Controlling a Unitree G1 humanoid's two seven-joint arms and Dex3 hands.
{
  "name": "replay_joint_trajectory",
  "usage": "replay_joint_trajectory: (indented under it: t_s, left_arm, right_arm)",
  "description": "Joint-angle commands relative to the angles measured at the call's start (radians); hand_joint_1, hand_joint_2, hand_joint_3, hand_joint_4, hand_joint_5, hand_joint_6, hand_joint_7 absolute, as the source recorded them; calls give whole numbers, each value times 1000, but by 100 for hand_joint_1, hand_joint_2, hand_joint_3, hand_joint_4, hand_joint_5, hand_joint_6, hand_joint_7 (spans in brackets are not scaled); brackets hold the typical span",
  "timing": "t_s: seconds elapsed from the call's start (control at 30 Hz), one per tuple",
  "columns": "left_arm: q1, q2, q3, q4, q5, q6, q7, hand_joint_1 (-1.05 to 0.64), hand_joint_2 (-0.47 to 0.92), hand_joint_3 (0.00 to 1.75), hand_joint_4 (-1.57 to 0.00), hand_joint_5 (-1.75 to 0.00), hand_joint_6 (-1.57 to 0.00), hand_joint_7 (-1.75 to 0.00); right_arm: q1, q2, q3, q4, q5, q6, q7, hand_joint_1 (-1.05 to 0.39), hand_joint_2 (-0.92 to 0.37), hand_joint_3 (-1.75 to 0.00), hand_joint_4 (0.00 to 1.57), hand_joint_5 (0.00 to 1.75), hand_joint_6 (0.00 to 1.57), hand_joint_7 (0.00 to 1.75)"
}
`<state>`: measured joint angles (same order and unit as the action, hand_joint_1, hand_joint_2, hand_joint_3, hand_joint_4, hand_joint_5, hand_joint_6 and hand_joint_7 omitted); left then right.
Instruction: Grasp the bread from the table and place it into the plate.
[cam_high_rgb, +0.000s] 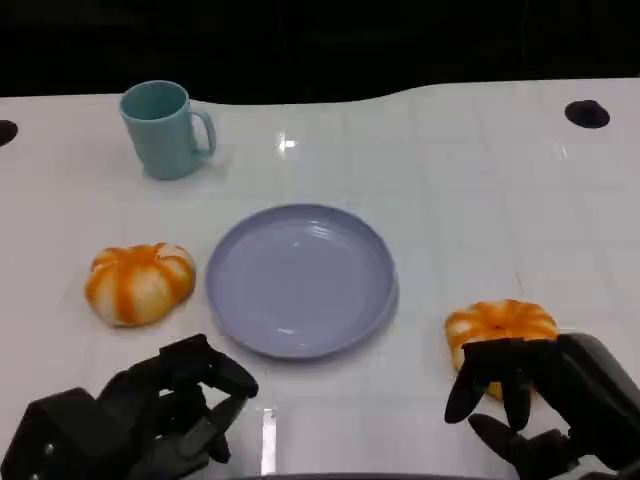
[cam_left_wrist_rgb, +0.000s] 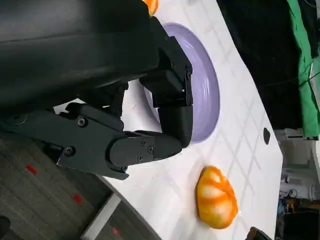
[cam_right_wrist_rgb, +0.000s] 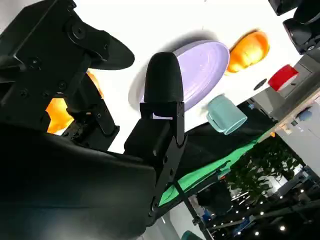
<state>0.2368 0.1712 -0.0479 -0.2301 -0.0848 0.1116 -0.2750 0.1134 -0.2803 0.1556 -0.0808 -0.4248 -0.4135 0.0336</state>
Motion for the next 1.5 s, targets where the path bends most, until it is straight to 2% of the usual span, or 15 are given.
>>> replay_joint_trajectory:
  t_s: [0.03, 0.23, 0.4, 0.5, 0.57, 0.67, 0.77, 0.8, 0.9, 1.0, 1.2, 1.5]
  left_arm:
    - [-5, 12, 6, 5, -2, -8, -7, -37, 92, 46, -66, -175, -61, -134]
    - [-2, 9, 5, 1, 1, -5, -1, -36, 92, 46, -66, -175, -61, -134]
    - [-6, 9, 5, 6, 0, -7, -4, -36, 92, 46, -68, -175, -62, -134]
    - [-8, 10, 5, 8, 0, -7, -4, -37, 92, 45, -68, -175, -62, -134]
    - [-10, 10, 4, 11, 4, -10, -3, -37, 92, 45, -67, -175, -62, -134]
    - [-9, 9, 3, 10, 6, -12, 0, -37, 92, 45, -66, -175, -62, -134]
    - [-9, 8, 3, 7, 4, -7, 0, -38, 92, 45, -66, -175, -61, -134]
    - [-9, 8, 4, 5, 3, -3, 0, -38, 92, 45, -66, -175, -62, -134]
    - [-10, 7, 4, 5, 3, -3, 2, -38, 92, 44, -66, -175, -62, -134]
    - [-9, 8, 4, 1, 4, 2, 3, -38, 92, 45, -67, -175, -62, -134]
    - [-9, 9, 1, 1, 9, -1, 4, -39, 92, 45, -67, -175, -62, -134]
    - [-12, 7, -4, 4, 12, -8, 3, -41, 92, 44, -68, -175, -62, -133]
  right_arm:
    - [-4, -4, -3, 1, 9, 5, 3, 0, -18, -120, 106, 156, 102, 101]
    - [-3, -4, -4, -4, 10, 7, 4, 0, -17, -122, 107, 153, 103, 99]
    - [3, 3, -16, -20, 52, 11, 10, -6, -18, -130, 101, 161, 101, 99]
    - [4, 3, -24, -40, 66, 21, 14, -8, -17, -130, 90, 154, 94, 94]
    - [2, -2, -32, -61, 58, 37, 17, -10, -17, -127, 81, 137, 85, 85]
    - [2, -12, -43, -93, 18, 67, 13, -15, -16, -121, 66, 126, 73, 77]
    - [7, -34, -51, -146, -54, 123, 31, -21, -25, -104, 58, 114, 63, 72]
    - [11, -43, -53, -169, -75, 148, 45, -23, -36, -85, 51, 104, 58, 65]
    - [15, -66, -58, -229, -136, 214, 78, -26, -63, -32, 47, 81, 60, 39]
    - [10, -94, -58, -273, -199, 266, 112, -28, -72, -8, 42, 61, 59, 19]
    - [6, -122, -56, -328, -272, 325, 152, -35, -72, -1, 27, 49, 49, 7]
    - [-5, -150, -37, -353, -386, 367, 194, -47, -74, 0, 13, 46, 42, 1]
